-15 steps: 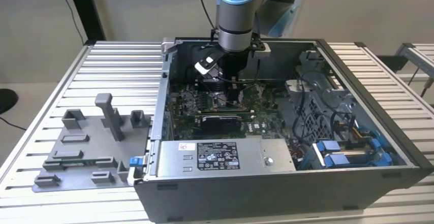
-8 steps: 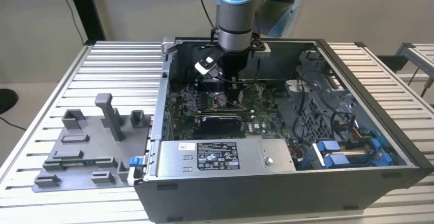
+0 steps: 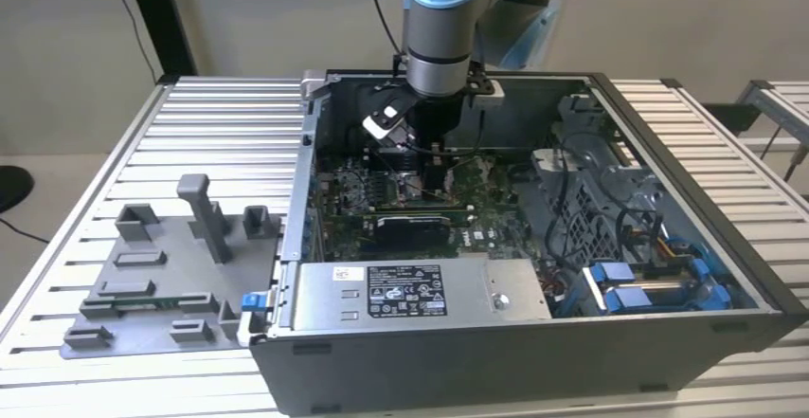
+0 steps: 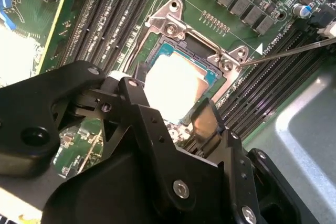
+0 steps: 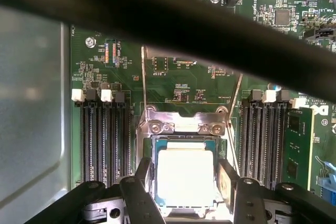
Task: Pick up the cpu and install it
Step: 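Close the cpu cover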
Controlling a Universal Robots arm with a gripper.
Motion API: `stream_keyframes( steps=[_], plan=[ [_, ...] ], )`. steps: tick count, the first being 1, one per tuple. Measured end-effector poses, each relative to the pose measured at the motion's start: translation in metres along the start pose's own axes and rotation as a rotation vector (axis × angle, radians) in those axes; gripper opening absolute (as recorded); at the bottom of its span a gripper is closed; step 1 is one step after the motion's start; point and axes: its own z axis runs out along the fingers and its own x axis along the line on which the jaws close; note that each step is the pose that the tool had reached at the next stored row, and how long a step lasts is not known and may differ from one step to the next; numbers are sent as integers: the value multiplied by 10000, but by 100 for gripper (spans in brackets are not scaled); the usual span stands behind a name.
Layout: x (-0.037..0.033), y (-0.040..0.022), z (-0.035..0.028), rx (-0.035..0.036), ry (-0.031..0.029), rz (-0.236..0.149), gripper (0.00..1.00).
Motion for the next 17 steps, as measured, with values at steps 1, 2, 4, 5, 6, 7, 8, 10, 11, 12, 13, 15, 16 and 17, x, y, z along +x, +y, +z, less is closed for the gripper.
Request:
stream_keyframes(
  steps=[1, 2, 4, 5, 6, 7, 8, 10, 11, 12, 13, 15, 16, 17],
  plan=[
    [0, 0, -24, -1, 3, 0, 100],
    [-1, 1, -67, 0, 2, 0, 100],
    [-2, 2, -156, 0, 1, 1, 100],
    [-3, 2, -203, -1, 2, 2, 100],
    [-4, 3, -248, -1, 3, 2, 100],
    [-5, 4, -293, 1, 1, 1, 100],
    [-5, 4, -338, -1, 3, 3, 100],
    [-7, 6, -422, 0, 2, 8, 100],
    [-7, 6, -452, -1, 2, 11, 100],
    [-8, 6, -482, -1, 7, 15, 100],
    [-10, 7, -511, 0, 8, 15, 100],
    [-17, 7, -547, 0, 11, 16, 100],
    [-18, 7, -557, 0, 11, 17, 100],
    [-21, 8, -581, 6, 11, 20, 100]
  ],
)
